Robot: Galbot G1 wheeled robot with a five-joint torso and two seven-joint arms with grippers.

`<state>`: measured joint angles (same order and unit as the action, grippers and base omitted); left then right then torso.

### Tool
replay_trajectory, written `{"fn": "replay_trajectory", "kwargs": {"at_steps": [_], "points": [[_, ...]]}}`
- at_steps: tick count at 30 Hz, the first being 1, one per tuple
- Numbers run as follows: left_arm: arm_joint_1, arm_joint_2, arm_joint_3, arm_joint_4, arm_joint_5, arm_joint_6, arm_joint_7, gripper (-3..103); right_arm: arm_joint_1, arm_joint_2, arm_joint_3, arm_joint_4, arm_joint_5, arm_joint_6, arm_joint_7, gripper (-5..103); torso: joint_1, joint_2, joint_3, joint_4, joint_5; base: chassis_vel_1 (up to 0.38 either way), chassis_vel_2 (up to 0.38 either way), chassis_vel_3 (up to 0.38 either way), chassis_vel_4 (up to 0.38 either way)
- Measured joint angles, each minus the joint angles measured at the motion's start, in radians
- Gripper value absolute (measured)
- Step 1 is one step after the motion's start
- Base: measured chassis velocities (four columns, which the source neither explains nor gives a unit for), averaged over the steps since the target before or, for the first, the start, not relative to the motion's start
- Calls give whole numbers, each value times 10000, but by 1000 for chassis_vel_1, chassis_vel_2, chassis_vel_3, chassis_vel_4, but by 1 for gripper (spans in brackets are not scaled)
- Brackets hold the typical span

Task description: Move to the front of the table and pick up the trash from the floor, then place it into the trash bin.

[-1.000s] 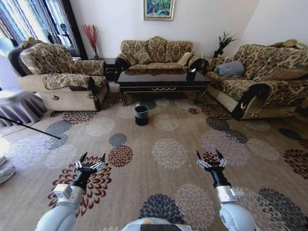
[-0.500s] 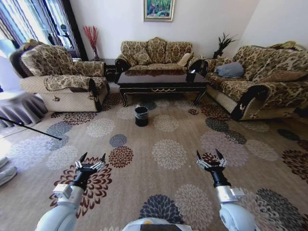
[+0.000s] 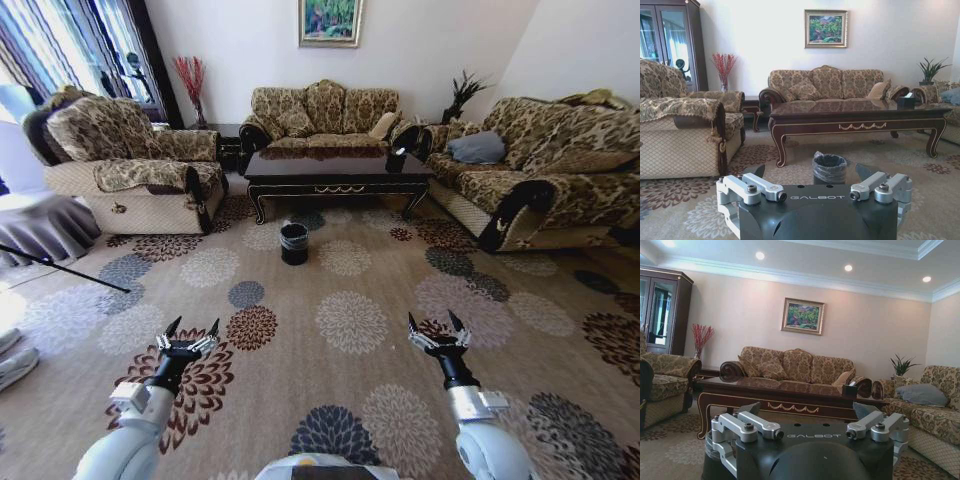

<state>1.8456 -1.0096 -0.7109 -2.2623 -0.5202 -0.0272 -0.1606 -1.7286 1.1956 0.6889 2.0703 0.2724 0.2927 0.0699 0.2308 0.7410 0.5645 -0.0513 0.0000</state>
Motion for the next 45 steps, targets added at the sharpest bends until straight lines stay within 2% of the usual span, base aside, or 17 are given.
{"fn": "replay_trajectory", "kwargs": {"at_steps": [45], "points": [[0, 0, 0, 0, 0, 0, 0, 100, 0, 0, 0, 0, 0, 0, 0, 100, 896, 2057, 1162, 0, 0, 0, 0, 0, 0]]}}
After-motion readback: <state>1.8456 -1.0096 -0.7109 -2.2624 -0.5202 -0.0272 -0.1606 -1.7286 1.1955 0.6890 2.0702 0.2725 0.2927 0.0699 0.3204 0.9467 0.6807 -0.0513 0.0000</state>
